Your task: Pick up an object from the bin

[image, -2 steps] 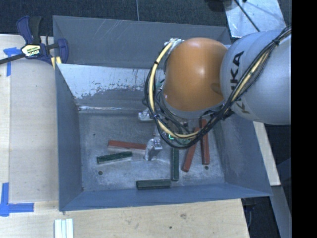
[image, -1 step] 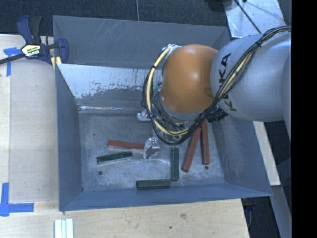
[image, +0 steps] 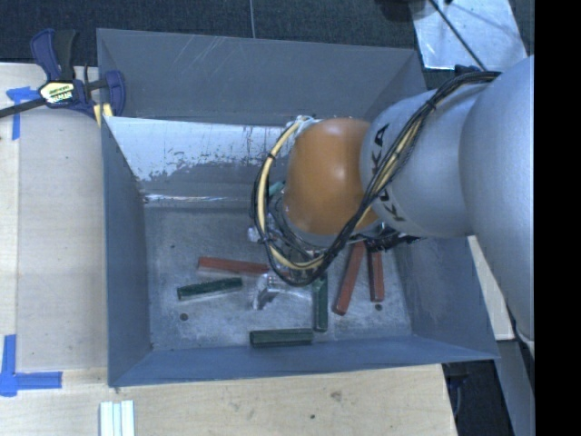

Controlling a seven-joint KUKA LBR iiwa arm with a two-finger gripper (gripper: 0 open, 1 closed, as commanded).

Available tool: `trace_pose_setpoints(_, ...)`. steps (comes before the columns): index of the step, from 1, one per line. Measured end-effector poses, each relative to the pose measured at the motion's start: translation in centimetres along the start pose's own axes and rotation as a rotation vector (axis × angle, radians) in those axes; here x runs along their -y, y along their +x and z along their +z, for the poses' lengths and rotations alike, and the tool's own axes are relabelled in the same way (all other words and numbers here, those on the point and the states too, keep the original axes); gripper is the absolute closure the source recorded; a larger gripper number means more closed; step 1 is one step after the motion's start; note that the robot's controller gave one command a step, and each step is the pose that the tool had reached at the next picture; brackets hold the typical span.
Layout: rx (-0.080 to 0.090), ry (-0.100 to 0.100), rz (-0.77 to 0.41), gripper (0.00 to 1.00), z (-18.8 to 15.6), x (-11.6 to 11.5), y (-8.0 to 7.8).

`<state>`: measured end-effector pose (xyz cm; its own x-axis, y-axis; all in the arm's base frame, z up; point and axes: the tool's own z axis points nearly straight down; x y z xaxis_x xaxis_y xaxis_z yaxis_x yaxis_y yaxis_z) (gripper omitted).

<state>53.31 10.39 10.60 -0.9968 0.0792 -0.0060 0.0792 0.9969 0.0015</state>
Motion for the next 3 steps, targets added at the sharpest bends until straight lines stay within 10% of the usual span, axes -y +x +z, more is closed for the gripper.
trace_pose_setpoints(1,0.024,-0.003,-0.096,1.00,2.7,-1.5,-2.9)
trace_pose_setpoints(2,0.024,-0.003,-0.096,1.00,2.7,-1.5,-2.9)
trace_pose_setpoints(3,0.002,-0.002,-0.022,1.00,-16.3,-4.2,-1.2)
